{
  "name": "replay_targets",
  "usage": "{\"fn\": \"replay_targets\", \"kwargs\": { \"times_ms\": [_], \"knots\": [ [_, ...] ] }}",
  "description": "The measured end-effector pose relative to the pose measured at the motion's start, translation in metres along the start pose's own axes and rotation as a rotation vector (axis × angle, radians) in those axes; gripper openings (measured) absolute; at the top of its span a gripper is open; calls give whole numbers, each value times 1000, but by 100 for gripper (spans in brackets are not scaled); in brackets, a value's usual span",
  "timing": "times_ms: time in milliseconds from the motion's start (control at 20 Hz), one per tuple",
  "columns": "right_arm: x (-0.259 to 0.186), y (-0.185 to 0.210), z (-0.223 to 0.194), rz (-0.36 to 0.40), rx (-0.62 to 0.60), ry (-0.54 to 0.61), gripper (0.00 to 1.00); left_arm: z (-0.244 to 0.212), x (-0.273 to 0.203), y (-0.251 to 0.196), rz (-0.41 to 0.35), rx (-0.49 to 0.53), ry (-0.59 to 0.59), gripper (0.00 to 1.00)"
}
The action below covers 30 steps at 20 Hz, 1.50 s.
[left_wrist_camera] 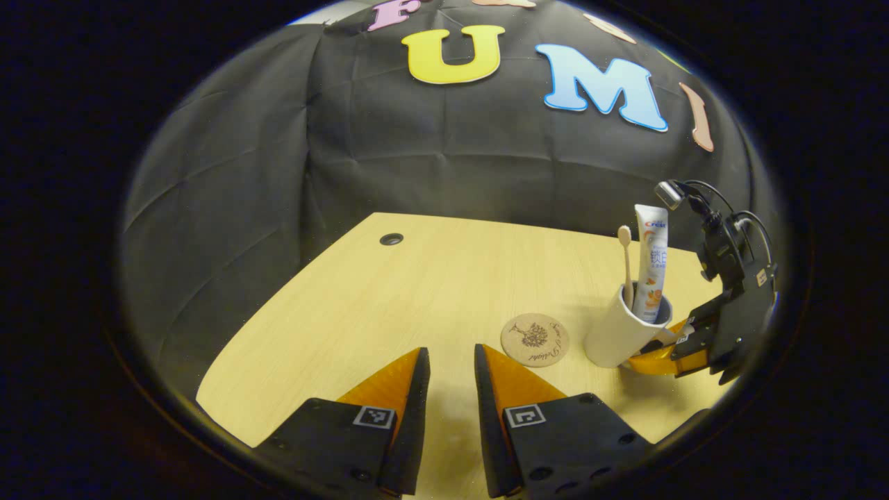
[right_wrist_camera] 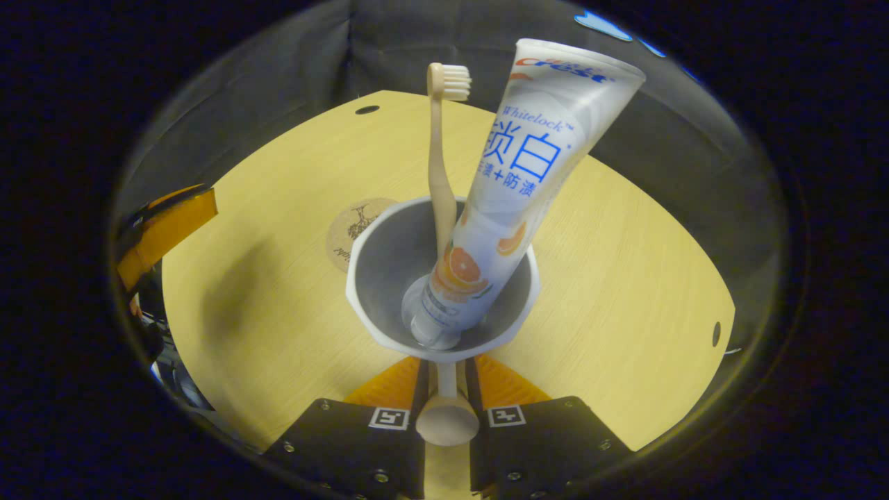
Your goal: Put the toothbrush and toothpaste on the desktop into the cup, then pick up the cup and place it on the coaster on the desktop.
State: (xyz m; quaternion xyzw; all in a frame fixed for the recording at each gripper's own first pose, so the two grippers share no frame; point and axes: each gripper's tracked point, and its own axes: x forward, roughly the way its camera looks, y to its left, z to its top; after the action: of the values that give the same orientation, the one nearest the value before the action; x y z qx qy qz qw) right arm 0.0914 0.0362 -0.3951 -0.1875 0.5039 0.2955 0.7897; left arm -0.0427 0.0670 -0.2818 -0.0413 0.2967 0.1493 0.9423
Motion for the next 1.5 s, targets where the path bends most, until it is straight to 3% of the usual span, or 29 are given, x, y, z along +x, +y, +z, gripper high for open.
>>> {"fn": "replay_targets", "kwargs": {
  "times_ms": [250,350,450,500,650,700,750,900,950,1100,1150,1300,1350,1400,1500],
  "knots": [
    [1,5,9,-18,39,-25,29,-5,-1,10,-16,14,6,43],
    [1,7,12,-25,50,-31,23,-7,0,18,-17,16,9,43],
    [2,10,15,-31,52,-29,25,-8,1,28,-15,18,15,43],
    [3,12,17,-32,55,-31,26,-7,1,33,-15,18,17,38],
    [0,20,28,-32,54,-37,25,-2,11,51,-14,18,24,38],
    [0,23,32,-32,50,-40,26,0,15,55,-13,21,27,43],
    [0,27,37,-29,45,-43,25,2,17,61,-14,24,28,38],
    [0,39,50,-18,35,-45,26,3,23,79,-13,27,34,38],
    [0,41,54,-16,33,-44,25,3,23,85,-13,29,34,43],
    [-2,39,60,-17,33,-35,26,9,19,90,-14,30,34,43],
    [0,41,62,-19,32,-30,25,11,18,93,-13,30,35,38],
    [13,53,70,-30,28,-16,25,16,16,99,-9,28,41,38],
    [17,57,74,-38,23,-10,26,16,14,100,-8,26,44,43],
    [20,68,81,-40,23,-9,26,18,14,101,-6,25,46,38],
    [24,75,76,-37,39,-4,25,14,15,104,-2,24,47,40]
  ]
}}
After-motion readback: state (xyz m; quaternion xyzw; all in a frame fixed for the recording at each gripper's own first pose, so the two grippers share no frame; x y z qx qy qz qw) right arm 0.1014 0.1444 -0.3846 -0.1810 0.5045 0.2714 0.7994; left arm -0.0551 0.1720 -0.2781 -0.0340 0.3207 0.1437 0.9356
